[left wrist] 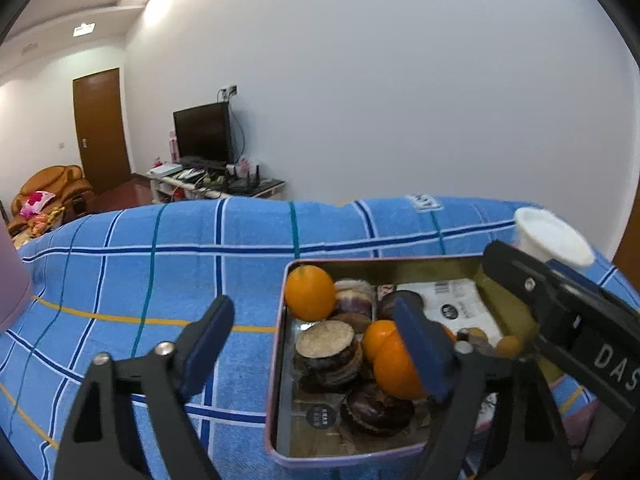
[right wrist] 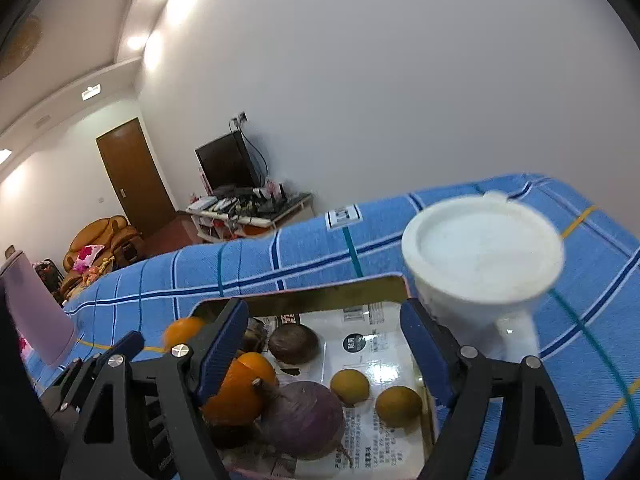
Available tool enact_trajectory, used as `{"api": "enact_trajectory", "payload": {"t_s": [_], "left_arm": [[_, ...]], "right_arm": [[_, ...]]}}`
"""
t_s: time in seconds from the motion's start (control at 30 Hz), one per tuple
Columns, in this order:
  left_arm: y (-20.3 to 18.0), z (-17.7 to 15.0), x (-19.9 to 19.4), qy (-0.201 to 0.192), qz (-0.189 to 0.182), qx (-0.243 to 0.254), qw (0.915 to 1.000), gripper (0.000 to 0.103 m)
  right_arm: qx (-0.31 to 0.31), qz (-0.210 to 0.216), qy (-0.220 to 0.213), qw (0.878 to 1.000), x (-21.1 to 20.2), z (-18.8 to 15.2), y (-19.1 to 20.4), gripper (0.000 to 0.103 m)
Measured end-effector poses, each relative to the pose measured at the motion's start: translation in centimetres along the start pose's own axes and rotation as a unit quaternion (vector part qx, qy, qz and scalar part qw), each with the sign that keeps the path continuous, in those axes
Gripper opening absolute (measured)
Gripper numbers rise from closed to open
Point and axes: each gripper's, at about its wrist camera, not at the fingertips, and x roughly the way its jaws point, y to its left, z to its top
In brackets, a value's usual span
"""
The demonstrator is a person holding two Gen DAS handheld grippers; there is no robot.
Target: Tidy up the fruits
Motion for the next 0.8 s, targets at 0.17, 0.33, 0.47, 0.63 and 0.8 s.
{"api": "enact_trajectory", "payload": {"t_s": [0.17,0.33,0.47,0.63,0.8], "left_arm": [[-0.8,-1.0,-2.4,-0.028,-0.001,0.038,0.9989,0.103],[-1.3,-1.9,-4.8,-0.058,0.023,0.075,0.9953,0.103],[-0.3,-2.4,-6.1,-0.063,0.024,0.057,0.9961,0.103],[0.5,-2.8,-7.0,-0.062,0.024,0.042,0.9969,0.103],[1.1,-3.2,-7.9,-0.07,0.026,0.032,0.9967,0.103]], "right_arm": [[-0.014,-0.012,-0.039,0.999,-2.5,-1.6,0.4,0.08],[-0.04,-0.023,-0.045,0.998,-4.0,-2.9,1.1,0.08],[-0.052,-0.035,-0.077,0.995,-6.4,-3.6,1.0,0.08],[-0.056,-0.056,-0.113,0.99,-9.1,-4.4,1.0,0.08],[-0.082,-0.066,-0.123,0.987,-10.7,-5.4,2.0,0.08]]}}
